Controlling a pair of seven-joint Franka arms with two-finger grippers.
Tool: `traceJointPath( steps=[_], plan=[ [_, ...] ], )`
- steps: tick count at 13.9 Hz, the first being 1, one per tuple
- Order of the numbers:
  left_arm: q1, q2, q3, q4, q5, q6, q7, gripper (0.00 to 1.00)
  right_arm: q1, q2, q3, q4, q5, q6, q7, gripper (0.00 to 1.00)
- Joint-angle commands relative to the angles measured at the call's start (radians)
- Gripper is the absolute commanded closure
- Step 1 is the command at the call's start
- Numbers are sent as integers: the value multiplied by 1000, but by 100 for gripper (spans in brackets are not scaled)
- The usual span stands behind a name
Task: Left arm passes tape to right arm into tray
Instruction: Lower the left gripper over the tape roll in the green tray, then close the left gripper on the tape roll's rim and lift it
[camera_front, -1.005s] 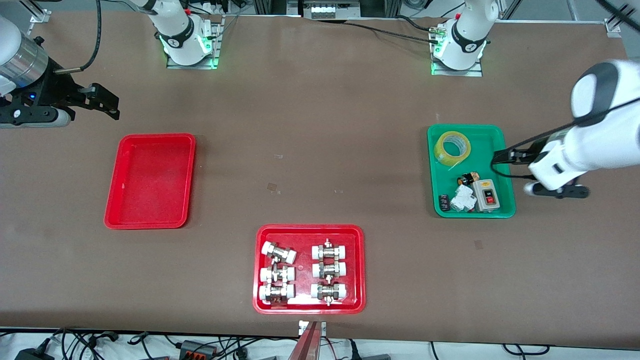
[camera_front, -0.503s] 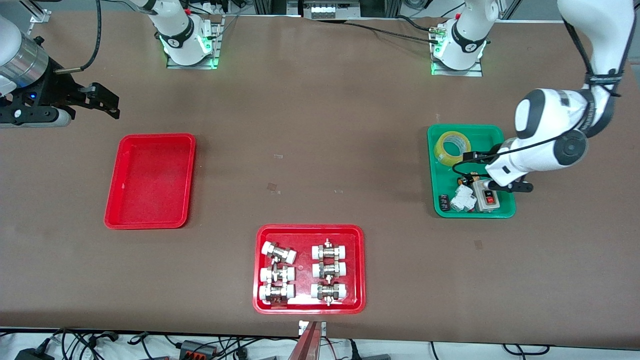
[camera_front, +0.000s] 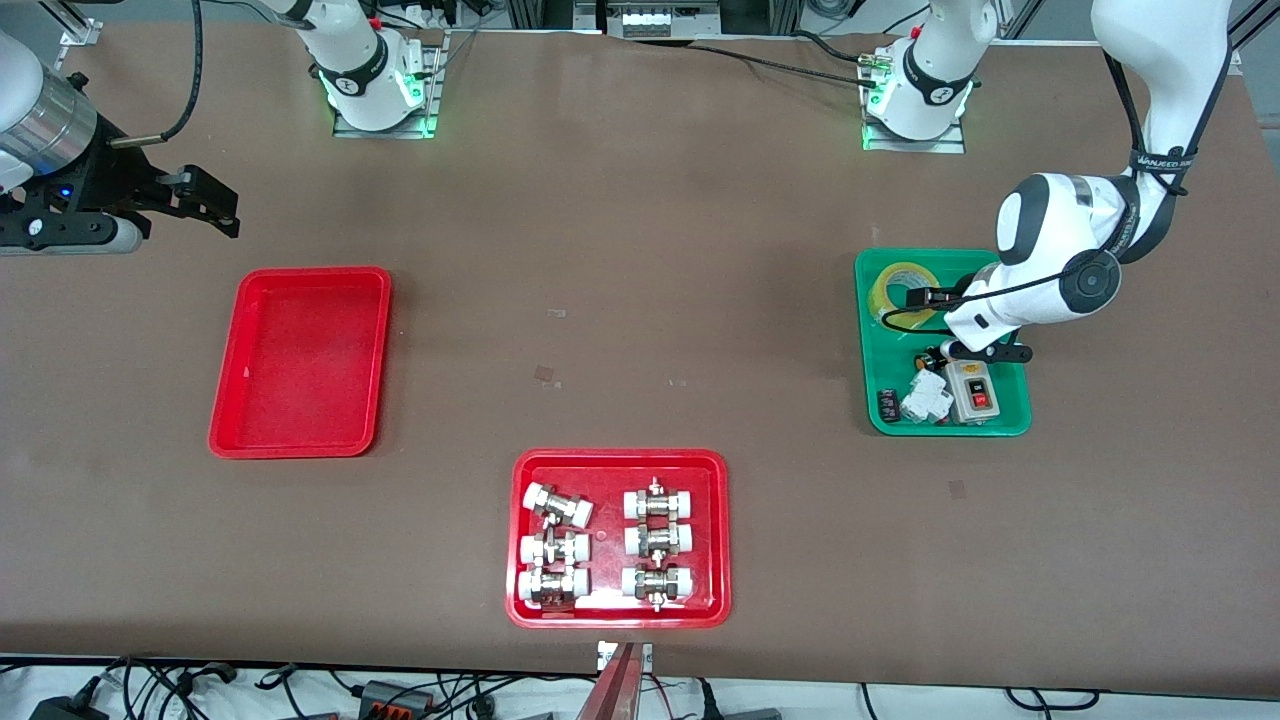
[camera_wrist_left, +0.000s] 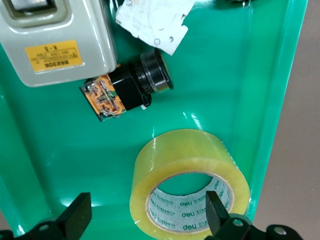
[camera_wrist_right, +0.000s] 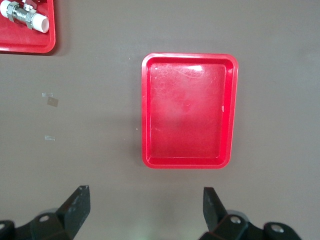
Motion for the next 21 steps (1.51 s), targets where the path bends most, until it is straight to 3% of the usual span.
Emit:
traceJointPath(
  steps=[1, 4, 7, 11, 19, 21],
  plan=[
    [10, -32, -3, -74, 8, 82, 13, 0, -3, 7, 1, 21, -1, -19, 13, 0],
    [10, -26, -3, -82, 10, 103, 13, 7, -3, 8, 1, 21, -1, -19, 13, 0],
    [10, -26, -3, -88, 10, 103, 13, 30, -3, 8, 1, 21, -1, -19, 13, 0],
    [10, -26, -3, -90, 10, 103, 13, 43, -3, 7, 1, 21, -1, -19, 12, 0],
    [49, -36, -4, -100, 10, 97, 168, 95, -3, 7, 1, 21, -1, -19, 12, 0],
    [52, -44, -4, -99, 10, 80, 173, 99, -3, 6, 1, 21, -1, -19, 12, 0]
  ],
)
